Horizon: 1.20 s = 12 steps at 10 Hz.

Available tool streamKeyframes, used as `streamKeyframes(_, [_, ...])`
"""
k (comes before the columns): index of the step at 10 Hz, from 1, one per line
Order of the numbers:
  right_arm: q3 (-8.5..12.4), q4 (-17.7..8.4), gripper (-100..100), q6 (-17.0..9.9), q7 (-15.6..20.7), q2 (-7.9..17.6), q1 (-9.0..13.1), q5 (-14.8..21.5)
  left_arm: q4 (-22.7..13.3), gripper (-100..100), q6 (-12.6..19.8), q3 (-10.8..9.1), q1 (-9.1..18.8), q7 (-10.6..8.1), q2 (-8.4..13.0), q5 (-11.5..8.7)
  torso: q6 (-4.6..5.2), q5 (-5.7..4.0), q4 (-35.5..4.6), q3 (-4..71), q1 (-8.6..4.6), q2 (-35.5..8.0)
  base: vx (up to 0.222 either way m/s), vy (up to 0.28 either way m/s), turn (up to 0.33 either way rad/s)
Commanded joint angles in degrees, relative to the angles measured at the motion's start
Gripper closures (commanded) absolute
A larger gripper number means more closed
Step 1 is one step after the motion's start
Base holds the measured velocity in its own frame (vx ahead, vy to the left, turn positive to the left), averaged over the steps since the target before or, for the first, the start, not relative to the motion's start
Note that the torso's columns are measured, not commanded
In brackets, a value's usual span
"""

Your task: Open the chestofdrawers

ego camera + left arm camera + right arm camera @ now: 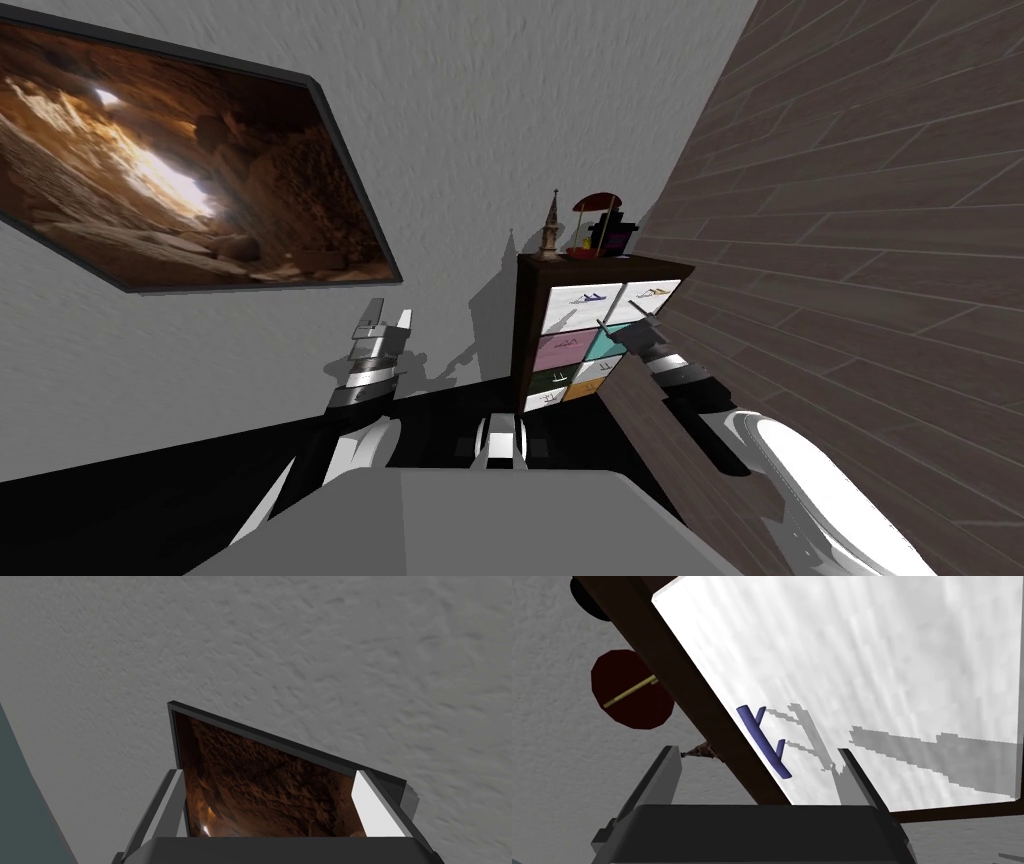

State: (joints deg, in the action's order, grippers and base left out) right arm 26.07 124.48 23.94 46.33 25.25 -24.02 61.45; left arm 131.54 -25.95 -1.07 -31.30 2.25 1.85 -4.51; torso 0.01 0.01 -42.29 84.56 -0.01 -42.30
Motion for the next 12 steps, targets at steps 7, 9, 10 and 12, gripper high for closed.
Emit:
streamKeyframes(7, [3.4, -3.5, -100, 0.2, 11.6, 3.6, 2.5, 8.3, 0.0, 0, 0.0, 0.0, 0.0, 0.0, 0.0, 0.0, 0.0, -0.02, 0.0, 0.0, -0.04, 0.0, 0.007, 0.055, 0.025])
streamKeyframes(9, [3.7, -3.9, -100, 0.5, 12.3, 3.7, 2.7, 8.5, 0.0, 0, 0.0, 0.0, 0.0, 0.0, 0.0, 0.0, -0.01, -0.02, 0.0, 0.0, -0.03, 0.0, 0.002, 0.026, 0.008])
streamKeyframes(10, [4.7, -4.0, -100, 0.5, 11.0, 5.5, 2.7, 8.2, 0.0, 0, 0.0, 0.0, 0.0, 0.0, 0.0, 0.0, 0.0, -0.02, 0.0, 0.0, -0.06, 0.0, 0.072, 0.052, -0.011])
streamKeyframes(12, [4.9, -4.2, -100, 0.6, 11.0, 5.7, 2.8, 8.1, 0.0, 0, 0.0, 0.0, 0.0, 0.0, 0.0, 0.0, -0.01, 0.03, 0.1, 0.2, 0.09, 0.3, 0.094, 0.043, -0.012])
